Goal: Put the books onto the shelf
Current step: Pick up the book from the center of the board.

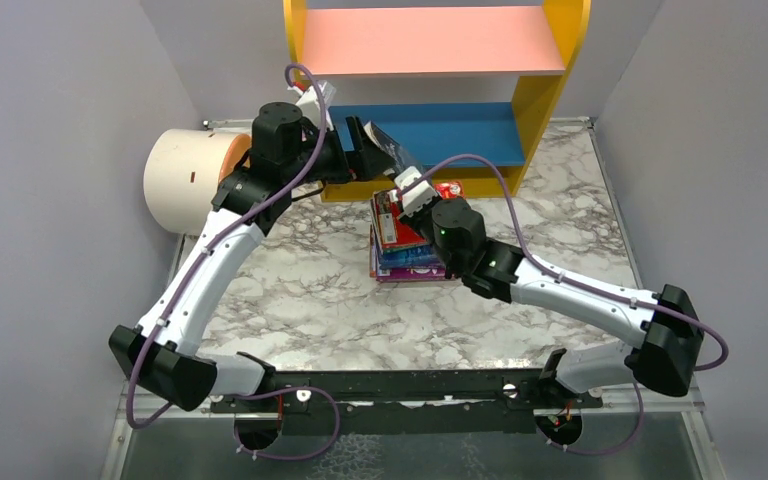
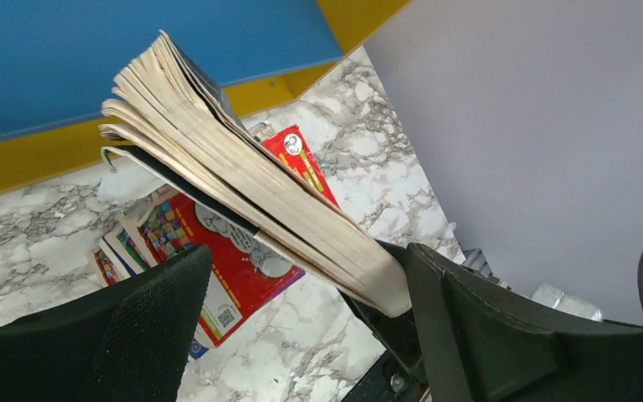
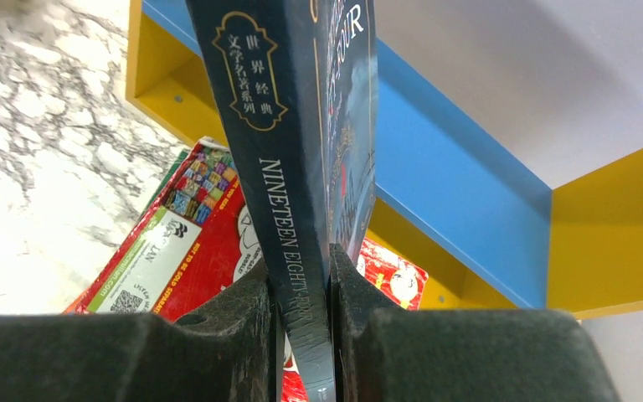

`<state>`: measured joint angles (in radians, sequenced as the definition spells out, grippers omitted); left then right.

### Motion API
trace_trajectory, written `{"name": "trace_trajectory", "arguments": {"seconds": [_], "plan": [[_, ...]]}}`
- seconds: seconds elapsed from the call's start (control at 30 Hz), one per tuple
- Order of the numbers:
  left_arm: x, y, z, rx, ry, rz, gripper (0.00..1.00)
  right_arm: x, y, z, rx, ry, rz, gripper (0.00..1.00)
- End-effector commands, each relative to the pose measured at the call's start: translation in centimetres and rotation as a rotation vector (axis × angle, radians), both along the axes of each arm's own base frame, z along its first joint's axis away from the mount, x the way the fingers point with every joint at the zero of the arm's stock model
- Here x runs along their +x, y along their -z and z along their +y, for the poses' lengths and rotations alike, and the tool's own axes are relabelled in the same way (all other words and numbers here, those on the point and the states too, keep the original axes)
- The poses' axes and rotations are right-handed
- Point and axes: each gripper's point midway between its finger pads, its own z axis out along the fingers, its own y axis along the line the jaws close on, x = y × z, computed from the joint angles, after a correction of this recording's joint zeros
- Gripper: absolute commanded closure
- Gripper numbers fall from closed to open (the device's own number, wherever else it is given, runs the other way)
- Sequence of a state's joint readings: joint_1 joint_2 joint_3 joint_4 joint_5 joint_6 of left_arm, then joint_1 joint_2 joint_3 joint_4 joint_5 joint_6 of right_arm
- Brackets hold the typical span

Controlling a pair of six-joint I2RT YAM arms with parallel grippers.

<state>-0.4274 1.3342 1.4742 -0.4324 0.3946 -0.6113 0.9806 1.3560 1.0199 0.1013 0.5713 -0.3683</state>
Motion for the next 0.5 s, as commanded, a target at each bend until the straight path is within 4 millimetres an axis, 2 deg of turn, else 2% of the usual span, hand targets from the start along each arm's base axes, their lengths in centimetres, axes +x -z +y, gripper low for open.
{"name": "trace_trajectory", "arguments": {"seconds": [0.0,0.17,0.33,0.37,0.47], "plan": [[-0.2,-2.8,2.0,-0.001,-0.091,-0.112,0.21,-1.4,-3.0,0.5,0.195,-0.047,0.027,0.99],[-0.7,-3.6,4.9,0.022,-0.227,-0.171,0.2,-1.8,-4.3,0.6,0.263,-0.047,0.047,0.99],[-1.5,-4.4,7.5,0.041,-0.338,-0.232,0.18,-1.0,-5.4,1.3,0.299,-0.026,0.04,0.99],[-1.5,-3.5,7.8,0.058,-0.347,-0.222,0.18,-0.8,-5.6,1.4,0.303,-0.017,0.036,0.99],[-1.7,-2.8,8.4,0.08,-0.365,-0.227,0.18,0.2,-6.0,1.8,0.312,0.019,0.019,0.99]]}}
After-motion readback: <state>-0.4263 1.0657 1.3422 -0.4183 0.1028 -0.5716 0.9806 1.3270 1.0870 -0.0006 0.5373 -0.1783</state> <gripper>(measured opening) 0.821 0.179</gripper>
